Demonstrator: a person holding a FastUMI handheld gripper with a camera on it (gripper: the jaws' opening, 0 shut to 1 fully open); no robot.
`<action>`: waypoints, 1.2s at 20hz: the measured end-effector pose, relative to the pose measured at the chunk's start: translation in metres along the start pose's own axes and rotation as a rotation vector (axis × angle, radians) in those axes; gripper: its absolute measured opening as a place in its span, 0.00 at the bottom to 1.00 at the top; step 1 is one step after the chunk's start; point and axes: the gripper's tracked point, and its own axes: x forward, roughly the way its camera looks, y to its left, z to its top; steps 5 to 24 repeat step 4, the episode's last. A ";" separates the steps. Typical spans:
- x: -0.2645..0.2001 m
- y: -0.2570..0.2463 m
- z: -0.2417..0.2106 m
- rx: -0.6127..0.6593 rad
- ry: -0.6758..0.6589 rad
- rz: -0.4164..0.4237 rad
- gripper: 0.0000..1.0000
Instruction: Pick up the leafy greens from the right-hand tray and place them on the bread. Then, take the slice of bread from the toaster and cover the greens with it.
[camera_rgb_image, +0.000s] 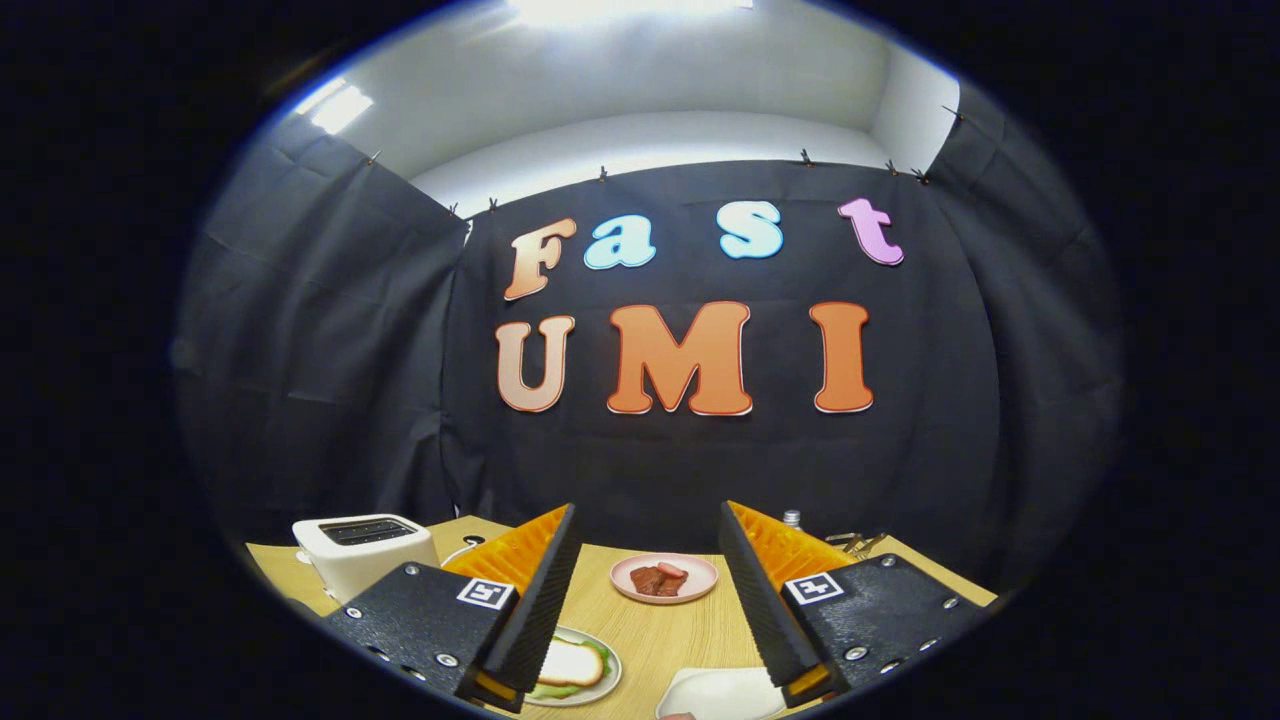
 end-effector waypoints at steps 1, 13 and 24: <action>-0.003 0.003 0.003 0.008 -0.004 0.004 0.83; -0.005 0.007 0.015 0.021 -0.030 0.009 0.85; -0.005 0.007 0.015 0.021 -0.030 0.009 0.85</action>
